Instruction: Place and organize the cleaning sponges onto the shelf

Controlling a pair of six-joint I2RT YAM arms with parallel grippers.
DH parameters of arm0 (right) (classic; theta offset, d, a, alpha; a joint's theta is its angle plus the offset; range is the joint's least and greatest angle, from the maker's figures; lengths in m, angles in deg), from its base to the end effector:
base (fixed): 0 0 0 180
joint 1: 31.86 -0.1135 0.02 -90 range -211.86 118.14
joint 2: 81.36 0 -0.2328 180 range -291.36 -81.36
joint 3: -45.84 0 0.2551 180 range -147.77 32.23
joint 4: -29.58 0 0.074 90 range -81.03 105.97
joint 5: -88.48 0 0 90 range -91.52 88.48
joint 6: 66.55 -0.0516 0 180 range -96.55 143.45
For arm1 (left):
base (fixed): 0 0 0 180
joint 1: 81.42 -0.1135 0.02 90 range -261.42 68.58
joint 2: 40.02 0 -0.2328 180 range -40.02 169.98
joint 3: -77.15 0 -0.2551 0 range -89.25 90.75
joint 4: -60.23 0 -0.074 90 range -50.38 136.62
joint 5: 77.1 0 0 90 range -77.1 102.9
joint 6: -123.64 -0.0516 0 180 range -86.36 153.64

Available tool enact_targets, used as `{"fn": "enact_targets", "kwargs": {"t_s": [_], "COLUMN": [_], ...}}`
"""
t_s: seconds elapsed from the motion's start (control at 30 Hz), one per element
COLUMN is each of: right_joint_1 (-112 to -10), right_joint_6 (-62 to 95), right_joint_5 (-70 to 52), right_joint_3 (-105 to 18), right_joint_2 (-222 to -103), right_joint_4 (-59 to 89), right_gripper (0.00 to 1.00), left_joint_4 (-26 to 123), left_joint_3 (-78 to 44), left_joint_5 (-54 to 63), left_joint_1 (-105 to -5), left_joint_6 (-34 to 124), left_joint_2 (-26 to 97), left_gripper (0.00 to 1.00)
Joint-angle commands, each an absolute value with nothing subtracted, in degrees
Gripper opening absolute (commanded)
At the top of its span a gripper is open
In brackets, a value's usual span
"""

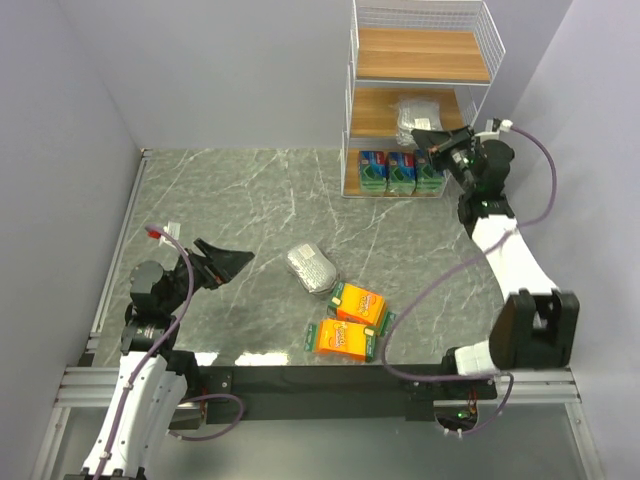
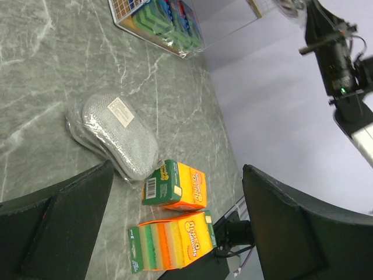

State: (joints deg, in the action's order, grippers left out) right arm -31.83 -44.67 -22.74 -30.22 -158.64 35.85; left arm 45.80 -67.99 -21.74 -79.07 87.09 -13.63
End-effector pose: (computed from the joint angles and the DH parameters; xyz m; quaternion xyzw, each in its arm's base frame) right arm 0.3454 0.0185 0.3459 0.2594 0.6259 0.5089 0.5311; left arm 0.1782 -0.0367 0.2425 -0.1261 0.7258 -0.4945 0.4613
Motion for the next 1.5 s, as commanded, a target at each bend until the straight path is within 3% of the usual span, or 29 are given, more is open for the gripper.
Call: {"fn": "enact_targets", "kwargs": {"t_s": [0.0,0.37,0.7,1.47], "right_joint_1": [-29.8,-25.9,-23.5,-18.9], "right_joint_6": [-44.7,-45.2,-46.2,-45.0], "right_joint_5": [-26.7,-28.9,-26.3,-37.3], "right_joint_3": [-36.0,-42.1,-43.4,-51.6], "right_joint_2": [-166.1,-179.9,-179.4,-184.5], "right_joint_4": [41.9,41.9,40.8,35.0], "right_gripper": [0.00,0.00,0.00,0.00], "left_joint_4": [45.2,45.0,45.5,45.1], "left_joint_3": [-65.3,-64.9,-65.1,-66.3], "left_joint_5": [-21.5,-22.1,-22.3,-22.2], "left_joint_1": [-79.0,-79.0,-79.0,-79.0], "left_joint_6": [85.5,85.4,85.8,86.4], "left_joint_2": [-14.4,-13.7,-13.6,-15.1], "left_gripper": [0.99,1.00,0.99,0.99]}}
